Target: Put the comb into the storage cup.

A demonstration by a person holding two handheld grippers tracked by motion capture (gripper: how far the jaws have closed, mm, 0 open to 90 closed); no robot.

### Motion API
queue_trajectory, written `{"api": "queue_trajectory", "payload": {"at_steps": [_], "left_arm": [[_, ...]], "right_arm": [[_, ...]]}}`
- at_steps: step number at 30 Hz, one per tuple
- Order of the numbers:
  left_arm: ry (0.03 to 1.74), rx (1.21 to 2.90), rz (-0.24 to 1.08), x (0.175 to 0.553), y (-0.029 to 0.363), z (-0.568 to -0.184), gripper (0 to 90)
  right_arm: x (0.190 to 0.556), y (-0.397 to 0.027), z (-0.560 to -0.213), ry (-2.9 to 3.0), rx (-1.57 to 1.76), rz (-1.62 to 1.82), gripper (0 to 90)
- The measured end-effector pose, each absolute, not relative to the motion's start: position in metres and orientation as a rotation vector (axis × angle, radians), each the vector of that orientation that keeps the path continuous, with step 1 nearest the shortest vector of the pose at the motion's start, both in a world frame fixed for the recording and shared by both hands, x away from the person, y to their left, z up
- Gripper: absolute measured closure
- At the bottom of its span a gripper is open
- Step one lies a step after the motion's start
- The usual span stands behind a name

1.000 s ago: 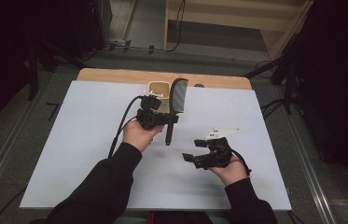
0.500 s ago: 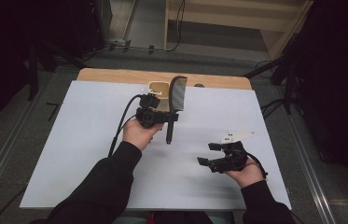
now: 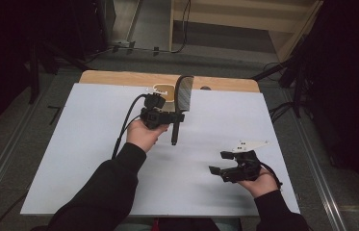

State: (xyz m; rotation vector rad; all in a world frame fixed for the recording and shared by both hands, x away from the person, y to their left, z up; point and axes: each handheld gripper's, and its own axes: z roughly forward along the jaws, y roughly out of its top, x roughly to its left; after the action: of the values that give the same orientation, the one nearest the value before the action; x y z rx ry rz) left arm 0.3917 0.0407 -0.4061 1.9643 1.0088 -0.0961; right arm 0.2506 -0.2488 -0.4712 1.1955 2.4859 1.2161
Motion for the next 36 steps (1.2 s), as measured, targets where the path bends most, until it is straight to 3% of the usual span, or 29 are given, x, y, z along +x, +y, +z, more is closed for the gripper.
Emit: {"api": "queue_trajectory", "payload": {"at_steps": [36], "left_arm": [[1.005,1.846,-0.036,0.420,0.063,-0.364,72.7]], "right_arm": [[0.238,-0.262,-0.476,2.453,1.278,1.205,20.1]]}}
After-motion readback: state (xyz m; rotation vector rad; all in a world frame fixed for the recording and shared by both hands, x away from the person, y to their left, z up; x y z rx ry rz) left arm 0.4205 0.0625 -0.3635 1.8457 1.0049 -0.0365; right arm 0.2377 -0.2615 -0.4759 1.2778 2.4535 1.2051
